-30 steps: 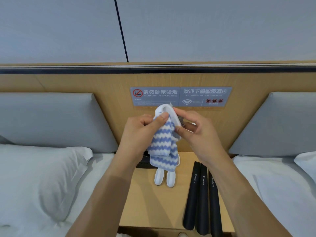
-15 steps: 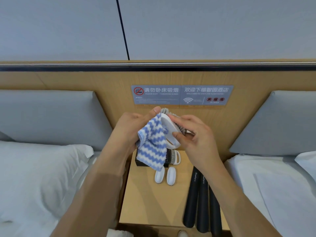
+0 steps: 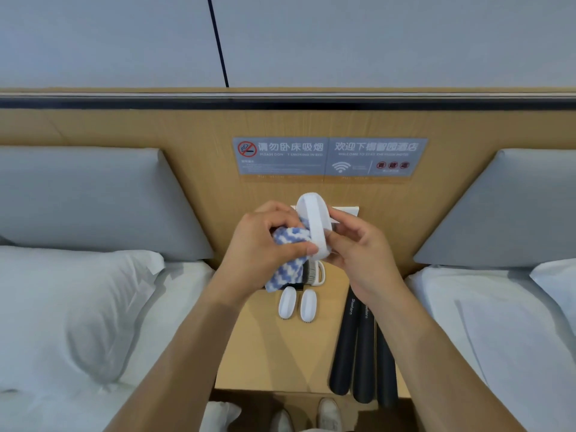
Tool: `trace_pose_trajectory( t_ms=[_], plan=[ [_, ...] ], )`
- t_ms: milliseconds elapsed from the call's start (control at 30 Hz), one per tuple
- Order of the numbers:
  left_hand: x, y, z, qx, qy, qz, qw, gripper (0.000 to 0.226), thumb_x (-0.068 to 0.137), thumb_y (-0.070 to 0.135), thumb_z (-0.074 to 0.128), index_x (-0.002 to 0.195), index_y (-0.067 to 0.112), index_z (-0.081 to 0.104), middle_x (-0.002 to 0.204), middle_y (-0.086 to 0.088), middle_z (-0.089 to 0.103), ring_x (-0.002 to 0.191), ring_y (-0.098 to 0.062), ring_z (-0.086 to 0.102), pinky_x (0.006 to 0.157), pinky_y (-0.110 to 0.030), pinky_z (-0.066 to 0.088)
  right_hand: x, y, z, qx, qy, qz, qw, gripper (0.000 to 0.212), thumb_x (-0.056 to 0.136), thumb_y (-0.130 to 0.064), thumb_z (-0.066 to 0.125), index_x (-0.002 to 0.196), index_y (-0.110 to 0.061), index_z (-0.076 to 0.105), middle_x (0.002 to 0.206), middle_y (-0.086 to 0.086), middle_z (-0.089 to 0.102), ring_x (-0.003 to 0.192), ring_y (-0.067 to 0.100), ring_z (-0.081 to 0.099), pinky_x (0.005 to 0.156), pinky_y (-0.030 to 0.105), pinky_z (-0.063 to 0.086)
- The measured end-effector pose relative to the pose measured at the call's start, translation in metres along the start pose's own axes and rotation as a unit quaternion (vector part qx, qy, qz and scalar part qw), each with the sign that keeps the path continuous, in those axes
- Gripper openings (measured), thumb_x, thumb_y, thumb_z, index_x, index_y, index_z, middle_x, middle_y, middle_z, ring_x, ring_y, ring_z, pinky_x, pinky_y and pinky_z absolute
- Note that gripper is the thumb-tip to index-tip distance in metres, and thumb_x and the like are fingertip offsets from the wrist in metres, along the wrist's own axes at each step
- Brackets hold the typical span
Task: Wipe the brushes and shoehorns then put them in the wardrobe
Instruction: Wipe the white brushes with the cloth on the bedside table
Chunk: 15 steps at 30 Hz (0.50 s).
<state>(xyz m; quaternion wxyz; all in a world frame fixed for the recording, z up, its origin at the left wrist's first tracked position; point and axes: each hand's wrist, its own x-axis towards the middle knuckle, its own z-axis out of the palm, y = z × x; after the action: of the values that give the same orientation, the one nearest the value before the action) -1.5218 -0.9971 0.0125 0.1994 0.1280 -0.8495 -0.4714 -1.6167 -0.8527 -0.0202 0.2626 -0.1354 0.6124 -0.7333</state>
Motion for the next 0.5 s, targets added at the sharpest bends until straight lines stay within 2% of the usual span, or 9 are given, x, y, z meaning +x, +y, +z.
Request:
trace_pose_trajectory(
  t_ms=[133,200,300,367,433,500],
  plan=[
    [-0.004,-0.024,0.011,0.012,0.017,0.011,1.0,0.026,0.064,0.019,0.09,0.082,0.015,0.072,0.096,0.006,0.064,0.088,-0.005,0.063,0.08,-0.013,0.047,0.008,0.014,-0.003,0.094,0.001,0.107,0.99,0.026,0.097,0.0,0.056,0.119,-0.01,0.066,0.101,0.009,0.077,0.089,0.023,0.076,0.066,0.033,0.06],
    [-0.005,-0.037,0.014,0.007,0.037,0.006,0.999,0.024,0.066,0.016,0.088,0.085,0.012,0.073,0.097,0.004,0.065,0.09,-0.005,0.063,0.082,-0.015,0.048,0.012,0.025,-0.006,0.136,0.02,0.16,0.977,0.021,0.097,0.001,0.057,0.115,-0.004,0.065,0.097,0.012,0.077,0.084,0.025,0.076,0.062,0.034,0.06],
    [-0.008,-0.058,0.017,-0.009,0.066,-0.032,0.997,0.022,0.07,0.011,0.086,0.088,0.009,0.073,0.101,0.001,0.067,0.094,-0.008,0.065,0.087,-0.024,0.051,0.017,0.053,-0.016,0.157,0.067,0.24,0.956,0.022,0.095,0.001,0.06,0.117,0.001,0.063,0.11,0.019,0.073,0.099,0.033,0.072,0.069,0.044,0.062],
    [-0.011,-0.073,0.02,-0.015,0.084,-0.066,0.994,0.022,0.072,0.008,0.084,0.09,0.008,0.073,0.104,-0.001,0.067,0.096,-0.01,0.065,0.087,-0.025,0.051,0.018,0.075,-0.024,0.153,0.091,0.287,0.941,0.024,0.095,-0.001,0.062,0.119,-0.002,0.061,0.116,0.017,0.07,0.107,0.034,0.068,0.073,0.047,0.062],
    [-0.015,-0.088,0.024,-0.004,0.095,-0.098,0.991,0.022,0.073,0.009,0.083,0.091,0.013,0.072,0.107,0.0,0.066,0.095,-0.008,0.064,0.084,-0.018,0.05,0.017,0.098,-0.029,0.11,0.109,0.324,0.933,0.026,0.094,-0.005,0.065,0.12,-0.007,0.062,0.116,0.013,0.07,0.108,0.028,0.068,0.08,0.044,0.061],
    [-0.021,-0.102,0.028,0.0,0.103,-0.129,0.986,0.023,0.075,0.01,0.082,0.092,0.019,0.07,0.108,0.0,0.066,0.092,-0.007,0.063,0.081,-0.017,0.05,0.014,0.125,-0.033,0.048,0.127,0.345,0.929,0.027,0.093,-0.007,0.067,0.12,-0.01,0.065,0.11,0.01,0.071,0.098,0.021,0.066,0.079,0.033,0.055]
  ],
)
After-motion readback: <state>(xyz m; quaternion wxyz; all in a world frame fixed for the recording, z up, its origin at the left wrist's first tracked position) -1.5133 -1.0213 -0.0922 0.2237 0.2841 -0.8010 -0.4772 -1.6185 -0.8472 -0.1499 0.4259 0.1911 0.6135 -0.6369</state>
